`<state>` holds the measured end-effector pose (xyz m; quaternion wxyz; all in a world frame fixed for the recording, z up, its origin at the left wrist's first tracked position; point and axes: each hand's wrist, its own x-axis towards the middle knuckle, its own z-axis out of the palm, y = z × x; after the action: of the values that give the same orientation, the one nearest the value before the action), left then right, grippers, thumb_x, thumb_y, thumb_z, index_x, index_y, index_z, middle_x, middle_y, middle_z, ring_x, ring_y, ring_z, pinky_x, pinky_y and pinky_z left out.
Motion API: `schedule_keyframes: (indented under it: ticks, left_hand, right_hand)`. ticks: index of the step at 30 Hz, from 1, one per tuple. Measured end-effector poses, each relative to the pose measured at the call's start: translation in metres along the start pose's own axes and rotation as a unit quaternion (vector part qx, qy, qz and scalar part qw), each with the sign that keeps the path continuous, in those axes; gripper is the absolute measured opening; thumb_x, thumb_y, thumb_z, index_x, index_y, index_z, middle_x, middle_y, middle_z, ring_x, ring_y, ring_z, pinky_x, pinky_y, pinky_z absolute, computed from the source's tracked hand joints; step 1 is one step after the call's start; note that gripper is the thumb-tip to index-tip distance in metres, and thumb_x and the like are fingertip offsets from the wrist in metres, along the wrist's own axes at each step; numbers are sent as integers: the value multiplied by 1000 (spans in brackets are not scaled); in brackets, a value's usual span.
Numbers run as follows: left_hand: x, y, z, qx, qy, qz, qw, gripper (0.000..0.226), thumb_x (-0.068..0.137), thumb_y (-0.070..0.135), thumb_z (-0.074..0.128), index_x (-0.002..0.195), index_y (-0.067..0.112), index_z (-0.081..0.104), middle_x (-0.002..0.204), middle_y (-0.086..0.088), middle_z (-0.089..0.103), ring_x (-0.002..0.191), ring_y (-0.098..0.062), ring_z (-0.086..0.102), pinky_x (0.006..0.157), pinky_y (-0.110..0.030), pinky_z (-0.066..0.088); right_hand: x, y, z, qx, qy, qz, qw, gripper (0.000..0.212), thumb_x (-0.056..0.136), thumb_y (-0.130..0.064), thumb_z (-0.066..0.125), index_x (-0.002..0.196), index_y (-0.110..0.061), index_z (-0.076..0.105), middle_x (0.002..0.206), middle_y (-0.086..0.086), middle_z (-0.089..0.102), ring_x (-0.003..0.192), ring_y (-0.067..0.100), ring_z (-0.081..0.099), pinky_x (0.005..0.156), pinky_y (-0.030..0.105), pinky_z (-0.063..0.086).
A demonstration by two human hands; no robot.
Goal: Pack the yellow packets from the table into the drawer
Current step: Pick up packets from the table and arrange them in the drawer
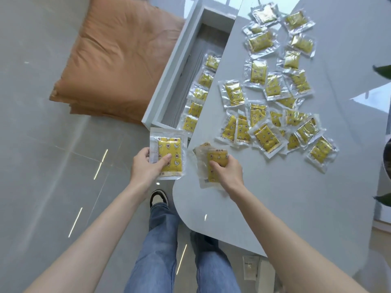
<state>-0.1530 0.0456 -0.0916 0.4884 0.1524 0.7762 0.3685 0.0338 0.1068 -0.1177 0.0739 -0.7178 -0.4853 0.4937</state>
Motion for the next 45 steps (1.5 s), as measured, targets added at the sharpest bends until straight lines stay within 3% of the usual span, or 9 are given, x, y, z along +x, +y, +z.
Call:
schedule_keyframes:
  ticks: [3, 6, 13, 16, 19, 25, 32, 39, 45]
  left_hand:
    - [-29, 26, -14, -21, 3, 16, 1000, 28, 81, 19, 73, 106, 14, 60, 99, -1, 70, 89, -13, 68, 78, -29, 56]
    - [-61, 47, -25, -53, 11, 25, 998, 25, 82, 17, 72, 104, 13, 61, 97, 0, 69, 86, -10, 67, 76, -25, 55]
    - [-116, 76, -48, -96, 12, 31, 995, 25, 80, 20, 73, 103, 14, 65, 101, -4, 72, 92, -16, 70, 83, -34, 56]
    - [-125, 86, -65, -114, 5, 30, 993, 29, 79, 22, 74, 105, 13, 66, 102, -4, 72, 95, -19, 70, 86, -38, 55]
    - [-125, 96, -86, -126, 2, 26, 992, 27, 80, 20, 73, 105, 12, 65, 104, -6, 71, 97, -21, 68, 89, -39, 54]
    - [-95, 124, -146, -122, -25, 31, 992, 31, 82, 15, 71, 111, 8, 64, 107, -9, 70, 95, -21, 68, 84, -32, 56]
    - [-40, 184, -223, -60, -102, 48, 992, 31, 82, 13, 71, 111, 4, 63, 109, -13, 69, 100, -27, 67, 90, -39, 54]
    - [12, 232, -257, -4, -187, 55, 981, 25, 85, 10, 67, 110, 9, 62, 106, -9, 68, 89, -17, 68, 85, -36, 56]
    - [50, 260, -247, 36, -206, 49, 977, 28, 88, 8, 64, 115, 9, 60, 108, -9, 67, 93, -22, 67, 84, -38, 55]
  right_hand:
    - [-26, -23, -30, 72, -13, -4, 997, 11, 88, -22, 65, 98, -17, 62, 93, 1, 69, 88, 19, 65, 78, 32, 53]
    - [-53, -42, -58, 112, -36, -16, 993, 15, 89, -22, 66, 101, -15, 61, 88, -2, 66, 79, 14, 63, 63, 22, 48]
    - [-108, -79, -98, 143, -73, -67, 985, 8, 90, -16, 66, 92, -15, 59, 70, -9, 57, 59, 0, 53, 43, 5, 38]
    - [-125, -95, -100, 143, -73, -77, 984, 8, 89, -15, 67, 85, -17, 60, 71, -6, 60, 60, 3, 56, 46, 7, 42]
    - [-139, -110, -92, 151, -71, -62, 984, 6, 88, -16, 68, 89, -16, 62, 80, 0, 66, 73, 15, 63, 64, 20, 52]
    - [-146, -155, -47, 213, -54, -1, 976, 10, 89, -12, 66, 98, -13, 62, 84, 0, 67, 80, 17, 65, 70, 29, 55]
    - [-151, -210, 16, 312, 3, 81, 947, 23, 85, -9, 70, 107, -4, 63, 87, 3, 67, 86, 22, 65, 89, 41, 53]
    - [-149, -251, 50, 422, 68, 139, 894, 15, 84, -3, 69, 91, -8, 57, 89, 8, 64, 91, 27, 64, 93, 46, 52]
    - [-129, -268, 59, 447, 100, 159, 875, 28, 84, -3, 70, 108, 0, 54, 92, 9, 65, 92, 28, 64, 93, 47, 52]
